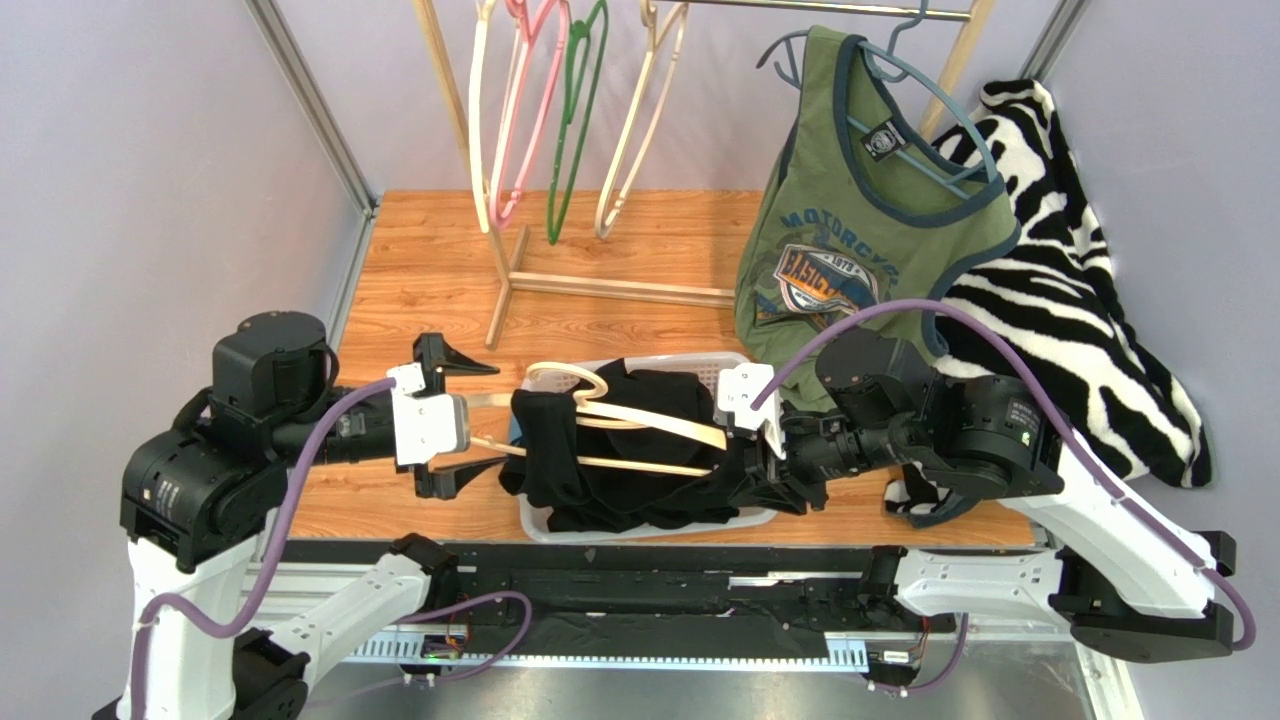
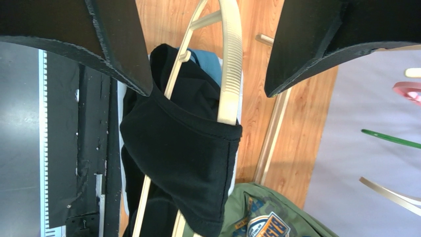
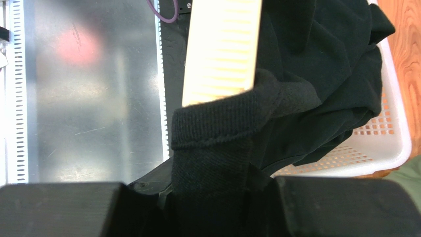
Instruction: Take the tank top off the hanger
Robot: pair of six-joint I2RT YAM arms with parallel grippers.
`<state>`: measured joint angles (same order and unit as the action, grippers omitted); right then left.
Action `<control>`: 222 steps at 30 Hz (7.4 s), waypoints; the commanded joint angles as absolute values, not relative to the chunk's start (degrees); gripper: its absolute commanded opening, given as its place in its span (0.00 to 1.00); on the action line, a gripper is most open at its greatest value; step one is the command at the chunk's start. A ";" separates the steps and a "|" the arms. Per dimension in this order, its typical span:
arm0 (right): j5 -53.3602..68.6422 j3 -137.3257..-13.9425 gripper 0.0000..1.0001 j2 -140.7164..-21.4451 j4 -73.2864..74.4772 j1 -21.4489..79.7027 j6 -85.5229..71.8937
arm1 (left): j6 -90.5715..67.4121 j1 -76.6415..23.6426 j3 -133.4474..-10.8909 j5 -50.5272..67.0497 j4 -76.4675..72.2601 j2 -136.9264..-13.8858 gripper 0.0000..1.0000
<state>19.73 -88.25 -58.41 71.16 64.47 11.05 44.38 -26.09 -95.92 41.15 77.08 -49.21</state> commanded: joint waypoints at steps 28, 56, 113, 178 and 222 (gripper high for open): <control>-27.07 -76.21 0.54 -44.22 43.87 67.59 3.08 | 34.63 -25.66 -90.71 20.48 63.81 -47.99 0.00; -8.72 -75.65 0.75 -39.89 33.92 67.59 -2.57 | 37.97 -24.52 -91.49 30.40 63.81 -47.81 0.00; -38.98 -85.08 0.00 -54.58 39.65 83.66 27.30 | 6.25 -26.72 -89.83 41.23 49.22 -52.11 0.96; -53.51 -101.69 0.00 -40.17 67.06 89.74 10.02 | 0.88 -20.74 -130.68 27.24 45.44 -65.65 0.00; -55.99 -113.64 0.00 -68.20 74.71 70.42 -5.71 | 25.13 -35.77 -64.26 17.49 47.03 -63.01 0.00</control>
<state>-61.28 -112.22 -67.81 74.98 74.89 -2.96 21.65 -35.40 -67.05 21.28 52.03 -62.48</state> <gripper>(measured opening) 0.215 0.007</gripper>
